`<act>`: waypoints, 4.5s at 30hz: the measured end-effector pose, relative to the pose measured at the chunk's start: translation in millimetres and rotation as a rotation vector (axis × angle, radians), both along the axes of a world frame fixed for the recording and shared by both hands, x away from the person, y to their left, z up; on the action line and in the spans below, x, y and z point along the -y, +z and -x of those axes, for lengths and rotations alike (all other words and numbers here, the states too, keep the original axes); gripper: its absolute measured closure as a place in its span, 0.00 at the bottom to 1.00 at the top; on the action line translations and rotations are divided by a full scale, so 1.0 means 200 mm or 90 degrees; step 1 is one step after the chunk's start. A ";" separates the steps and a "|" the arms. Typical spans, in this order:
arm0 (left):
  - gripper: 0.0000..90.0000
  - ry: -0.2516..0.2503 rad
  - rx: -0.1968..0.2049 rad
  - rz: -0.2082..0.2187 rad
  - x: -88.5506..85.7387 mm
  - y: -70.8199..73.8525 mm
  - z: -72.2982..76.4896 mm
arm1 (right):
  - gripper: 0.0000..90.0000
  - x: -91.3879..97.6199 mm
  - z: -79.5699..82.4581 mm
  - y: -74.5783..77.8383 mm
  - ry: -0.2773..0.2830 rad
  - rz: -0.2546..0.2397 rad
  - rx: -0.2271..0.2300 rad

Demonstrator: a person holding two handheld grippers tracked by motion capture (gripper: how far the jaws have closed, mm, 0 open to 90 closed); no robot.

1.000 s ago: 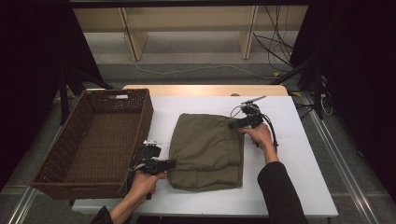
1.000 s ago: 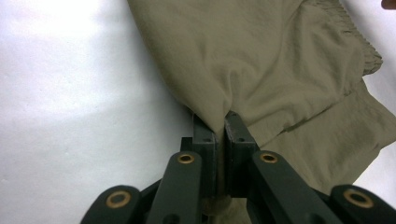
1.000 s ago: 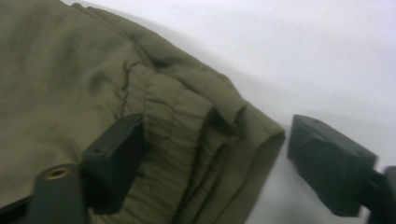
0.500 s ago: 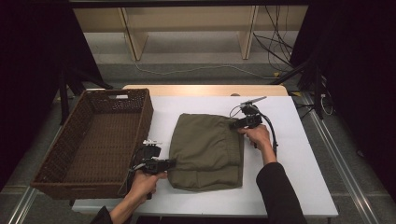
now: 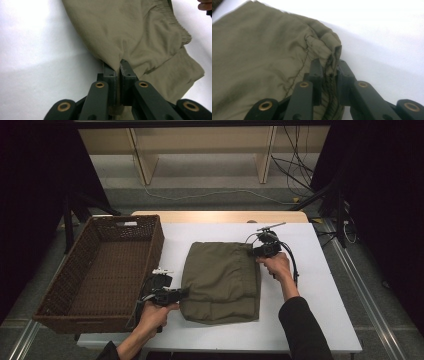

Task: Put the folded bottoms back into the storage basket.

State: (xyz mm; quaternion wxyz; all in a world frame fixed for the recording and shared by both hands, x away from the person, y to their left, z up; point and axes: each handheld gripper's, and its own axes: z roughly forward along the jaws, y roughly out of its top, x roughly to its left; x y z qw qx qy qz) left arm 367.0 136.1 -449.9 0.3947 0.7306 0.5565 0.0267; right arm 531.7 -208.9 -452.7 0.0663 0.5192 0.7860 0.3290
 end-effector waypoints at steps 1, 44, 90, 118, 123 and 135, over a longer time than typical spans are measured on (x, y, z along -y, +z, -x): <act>0.95 -0.002 0.005 0.000 0.00 0.01 0.00 | 0.87 0.00 0.00 0.01 0.001 -0.005 0.007; 0.95 0.025 0.113 0.121 -0.23 0.40 0.01 | 0.88 -0.10 0.03 0.50 0.009 -0.123 0.114; 0.95 0.070 0.160 0.187 -0.68 0.63 0.01 | 0.88 -0.55 -0.04 0.84 0.055 -0.131 0.160; 0.95 0.100 0.169 0.211 -1.02 0.73 0.07 | 0.88 -0.93 -0.08 0.96 0.094 -0.125 0.163; 0.95 0.108 0.172 0.220 -1.09 0.75 0.10 | 0.88 -1.00 -0.08 0.97 0.105 -0.123 0.164; 0.95 0.120 0.178 0.233 -1.25 0.78 0.15 | 0.88 -1.17 -0.07 1.00 0.127 -0.126 0.166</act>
